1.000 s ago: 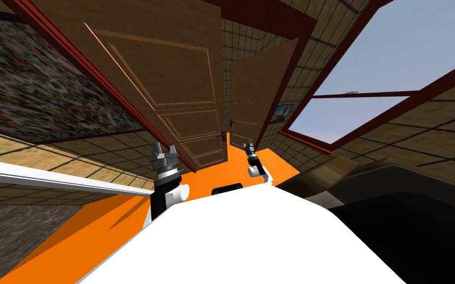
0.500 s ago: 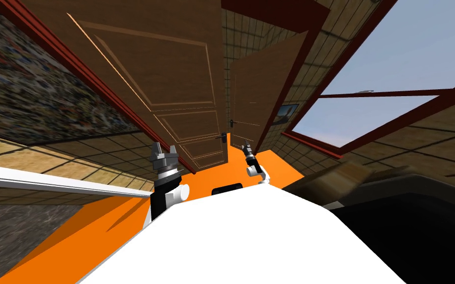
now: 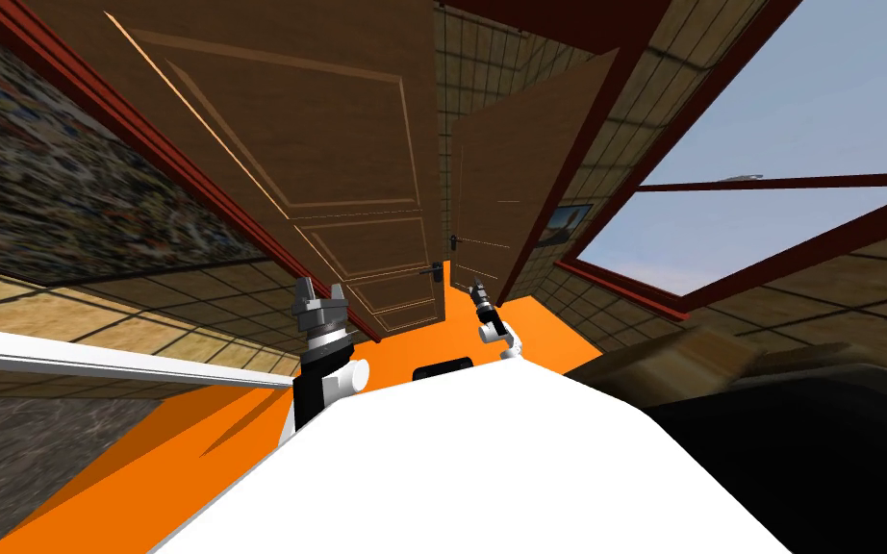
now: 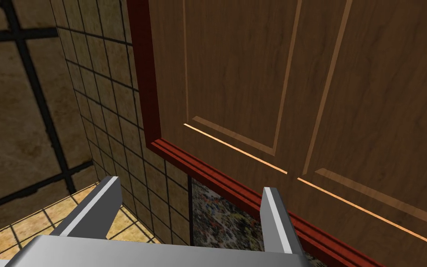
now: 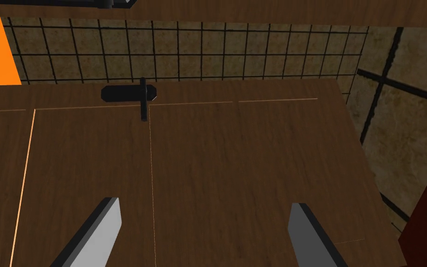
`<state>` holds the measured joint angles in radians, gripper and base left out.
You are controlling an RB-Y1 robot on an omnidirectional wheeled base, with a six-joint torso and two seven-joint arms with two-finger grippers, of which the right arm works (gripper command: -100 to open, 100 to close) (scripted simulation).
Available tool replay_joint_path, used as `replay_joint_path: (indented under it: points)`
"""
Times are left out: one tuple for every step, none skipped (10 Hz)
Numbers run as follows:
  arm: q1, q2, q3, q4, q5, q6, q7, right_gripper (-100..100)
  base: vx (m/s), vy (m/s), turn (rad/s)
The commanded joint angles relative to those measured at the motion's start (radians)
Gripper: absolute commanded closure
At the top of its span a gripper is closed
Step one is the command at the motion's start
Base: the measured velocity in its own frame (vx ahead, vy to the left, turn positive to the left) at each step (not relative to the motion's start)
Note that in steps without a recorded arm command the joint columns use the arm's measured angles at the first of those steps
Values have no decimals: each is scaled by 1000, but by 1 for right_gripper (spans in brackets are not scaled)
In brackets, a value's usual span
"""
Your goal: Push the door open
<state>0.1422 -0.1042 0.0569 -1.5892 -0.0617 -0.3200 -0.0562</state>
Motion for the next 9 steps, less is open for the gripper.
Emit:
replay_joint_path:
  points:
    - [-16, -3, 3, 39, 2, 8, -2, -100, 142, -47, 47]
    - [-24, -4, 5, 56, 3, 12, -2, -100, 119, -44, 29]
    - [-32, -4, 6, 74, 4, 16, -2, -100, 98, -47, 26]
    - [-40, -4, 8, 91, 5, 19, -2, -100, 79, -55, 31]
    - [-46, -5, 9, 106, 5, 23, -2, -100, 72, -47, 34]
    - [-60, -5, 12, 136, 7, 29, -2, -100, 112, -36, 49]
    - [-72, -5, 14, 163, 9, 35, -2, -100, 136, -49, 46]
    - [-83, -6, 17, 186, 10, 40, -2, -100, 136, -51, 43]
    - [-88, -6, 18, 198, 11, 43, -2, -100, 115, -43, 30]
